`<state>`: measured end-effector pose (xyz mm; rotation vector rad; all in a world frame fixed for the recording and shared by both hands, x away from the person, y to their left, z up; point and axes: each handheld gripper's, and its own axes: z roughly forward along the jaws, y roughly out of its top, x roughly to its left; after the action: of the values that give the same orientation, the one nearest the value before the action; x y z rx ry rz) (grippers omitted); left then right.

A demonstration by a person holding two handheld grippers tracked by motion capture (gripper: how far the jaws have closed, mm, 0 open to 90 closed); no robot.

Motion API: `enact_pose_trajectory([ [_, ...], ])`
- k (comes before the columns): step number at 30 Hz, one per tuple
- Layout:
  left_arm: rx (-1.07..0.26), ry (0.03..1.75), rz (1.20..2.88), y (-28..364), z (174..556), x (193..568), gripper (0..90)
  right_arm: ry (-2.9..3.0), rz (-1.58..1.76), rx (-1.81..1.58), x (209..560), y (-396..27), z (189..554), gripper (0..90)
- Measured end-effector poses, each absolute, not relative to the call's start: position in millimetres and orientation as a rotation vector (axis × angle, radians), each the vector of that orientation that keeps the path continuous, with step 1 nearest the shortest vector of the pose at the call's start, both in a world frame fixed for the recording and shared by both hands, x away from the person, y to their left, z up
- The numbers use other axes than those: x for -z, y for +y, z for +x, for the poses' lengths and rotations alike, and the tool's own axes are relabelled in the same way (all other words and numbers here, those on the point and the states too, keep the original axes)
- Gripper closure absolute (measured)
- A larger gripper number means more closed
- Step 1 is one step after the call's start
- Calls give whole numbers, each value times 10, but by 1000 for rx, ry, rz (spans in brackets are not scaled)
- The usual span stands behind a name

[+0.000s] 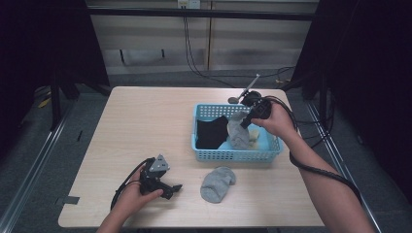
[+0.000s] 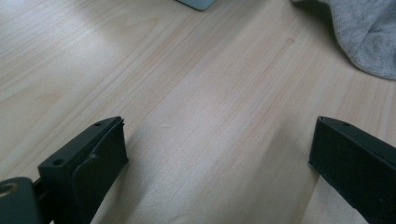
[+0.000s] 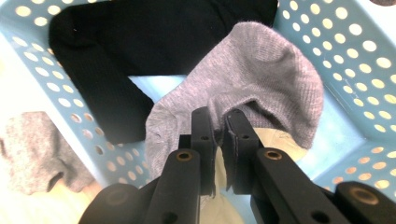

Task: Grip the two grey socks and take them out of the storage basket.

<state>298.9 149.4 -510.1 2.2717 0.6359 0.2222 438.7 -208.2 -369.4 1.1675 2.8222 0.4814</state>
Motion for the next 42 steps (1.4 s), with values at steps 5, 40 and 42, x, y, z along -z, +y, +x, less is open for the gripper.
enact_pose_trajectory([
  [5, -219, 634, 2276, 1496, 2990, 5097, 33, 2826, 1142, -483, 3625, -2075, 4376, 836],
  [40, -221, 636, 2277, 1495, 2989, 5097, 33, 2859, 986, -566, 2998, -1982, 4058, 836],
  [42, -221, 635, 2278, 1496, 2989, 5096, 33, 2870, 970, -578, 2978, -1962, 4018, 836],
])
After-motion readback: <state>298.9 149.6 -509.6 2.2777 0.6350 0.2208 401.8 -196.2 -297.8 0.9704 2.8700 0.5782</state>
